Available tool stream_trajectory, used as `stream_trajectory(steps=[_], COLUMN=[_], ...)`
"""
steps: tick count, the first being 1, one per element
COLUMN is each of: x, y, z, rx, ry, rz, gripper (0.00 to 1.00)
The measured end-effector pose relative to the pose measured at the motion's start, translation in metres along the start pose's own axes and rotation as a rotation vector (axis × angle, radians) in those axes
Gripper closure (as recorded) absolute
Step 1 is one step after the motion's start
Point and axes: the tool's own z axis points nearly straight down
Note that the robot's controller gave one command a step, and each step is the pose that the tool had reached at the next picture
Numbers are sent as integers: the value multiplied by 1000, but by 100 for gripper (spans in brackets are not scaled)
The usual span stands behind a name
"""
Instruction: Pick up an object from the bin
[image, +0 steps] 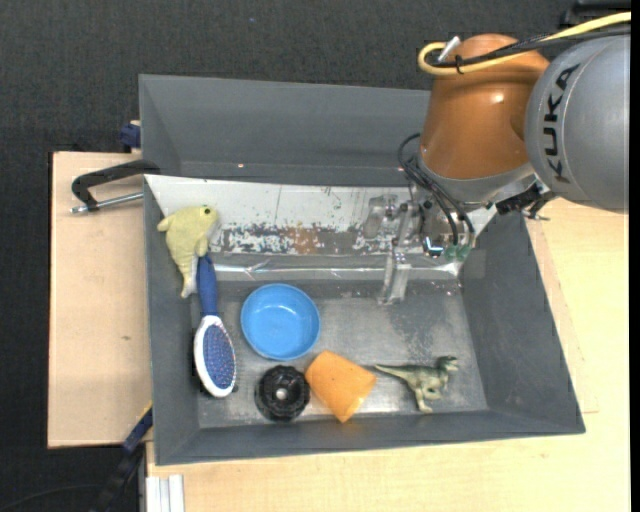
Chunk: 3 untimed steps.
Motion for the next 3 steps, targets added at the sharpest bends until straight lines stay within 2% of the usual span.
stream_trajectory(steps=[1,2,3], x=[62,63,72], y=[10,-63,-92], z=[111,108,144], rx=[0,4,-2], ry=[0,-7,-3], rz=[-254,-273,-270], gripper=[0,0,0])
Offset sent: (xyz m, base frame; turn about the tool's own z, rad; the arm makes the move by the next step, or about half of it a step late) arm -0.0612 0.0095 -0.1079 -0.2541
